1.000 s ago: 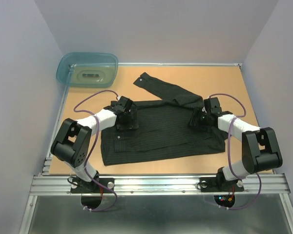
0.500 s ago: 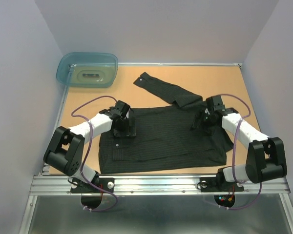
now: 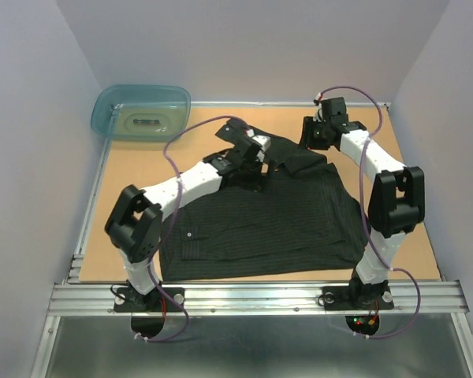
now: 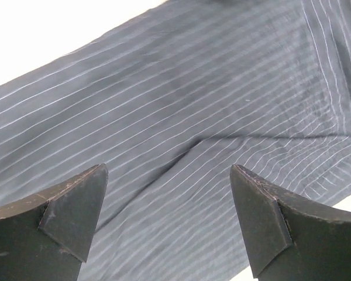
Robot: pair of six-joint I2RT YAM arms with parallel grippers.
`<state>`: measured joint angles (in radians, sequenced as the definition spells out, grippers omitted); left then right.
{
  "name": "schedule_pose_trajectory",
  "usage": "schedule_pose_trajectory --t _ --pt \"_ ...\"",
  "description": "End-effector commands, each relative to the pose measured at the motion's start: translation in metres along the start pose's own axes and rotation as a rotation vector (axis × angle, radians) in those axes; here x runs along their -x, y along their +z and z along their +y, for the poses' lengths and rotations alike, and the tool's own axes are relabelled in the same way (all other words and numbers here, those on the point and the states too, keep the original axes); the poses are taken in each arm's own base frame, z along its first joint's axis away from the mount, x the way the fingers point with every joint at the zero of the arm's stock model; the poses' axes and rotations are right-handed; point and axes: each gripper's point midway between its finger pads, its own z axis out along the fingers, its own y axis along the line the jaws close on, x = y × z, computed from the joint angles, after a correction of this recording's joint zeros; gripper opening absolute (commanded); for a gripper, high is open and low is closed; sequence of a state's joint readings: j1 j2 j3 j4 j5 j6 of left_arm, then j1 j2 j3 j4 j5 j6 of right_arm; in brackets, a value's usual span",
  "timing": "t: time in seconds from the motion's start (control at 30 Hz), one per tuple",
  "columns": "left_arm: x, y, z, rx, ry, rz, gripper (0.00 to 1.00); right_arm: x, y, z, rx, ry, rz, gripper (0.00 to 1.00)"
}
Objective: Fold and stack the long sleeve shirts
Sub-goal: Fold the shirt
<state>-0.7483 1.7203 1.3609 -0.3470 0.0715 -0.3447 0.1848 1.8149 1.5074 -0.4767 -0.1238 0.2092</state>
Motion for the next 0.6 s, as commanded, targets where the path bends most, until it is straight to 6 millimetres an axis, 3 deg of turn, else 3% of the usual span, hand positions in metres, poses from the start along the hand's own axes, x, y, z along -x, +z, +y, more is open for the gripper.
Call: schedule_pose_trajectory --t 0.0,0.17,0.2,0.3,0.43,0.57 --pt "-0.006 0.029 -0.031 -0.051 0.124 0.003 0.98 0.034 0.028 0.01 0.065 -0.149 -0.086 0.47" --pt "-0.033 0.064 -0.055 -0.115 0.211 0.051 0.98 0.032 0.064 0.014 0.125 -0.205 -0.075 0.44" --pt "-0.033 0.063 -0.059 -0.127 0.221 0.049 0.97 0.03 0.069 0.014 0.133 -0.208 -0.071 0.44" --pt "-0.054 0.082 -0.062 -0.135 0.231 0.106 0.97 0.023 0.089 0.016 0.165 -0.222 -0.066 0.44" --pt "-0.078 0.091 -0.064 -0.165 0.22 0.176 0.97 0.004 0.12 0.01 0.168 -0.245 -0.019 0.44" --pt "-0.097 0.088 -0.064 -0.197 0.214 0.227 0.97 -0.005 0.142 0.003 0.155 -0.239 0.003 0.44"
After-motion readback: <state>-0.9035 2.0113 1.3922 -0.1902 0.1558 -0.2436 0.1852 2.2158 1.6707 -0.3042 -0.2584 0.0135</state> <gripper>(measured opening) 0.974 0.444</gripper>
